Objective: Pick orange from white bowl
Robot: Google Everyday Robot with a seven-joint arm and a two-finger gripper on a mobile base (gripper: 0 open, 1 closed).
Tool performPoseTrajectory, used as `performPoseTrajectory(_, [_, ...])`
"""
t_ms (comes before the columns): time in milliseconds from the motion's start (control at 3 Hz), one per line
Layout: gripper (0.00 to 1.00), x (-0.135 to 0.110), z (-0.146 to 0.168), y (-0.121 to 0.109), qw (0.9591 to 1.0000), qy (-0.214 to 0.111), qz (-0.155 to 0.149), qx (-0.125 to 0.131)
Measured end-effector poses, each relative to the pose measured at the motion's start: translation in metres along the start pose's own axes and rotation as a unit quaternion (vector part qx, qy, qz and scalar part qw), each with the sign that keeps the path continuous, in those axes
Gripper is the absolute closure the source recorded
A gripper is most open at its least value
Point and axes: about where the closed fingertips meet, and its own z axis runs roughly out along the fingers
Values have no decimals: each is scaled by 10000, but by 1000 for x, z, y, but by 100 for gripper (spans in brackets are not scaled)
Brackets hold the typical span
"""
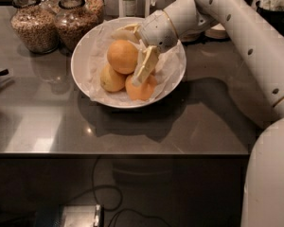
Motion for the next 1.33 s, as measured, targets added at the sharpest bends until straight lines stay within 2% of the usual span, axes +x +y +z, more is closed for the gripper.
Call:
performPoseTrajectory(333, [19,0,0,0,10000,0,0,0])
performPoseTrajectory(1333, [89,0,0,0,10000,0,0,0])
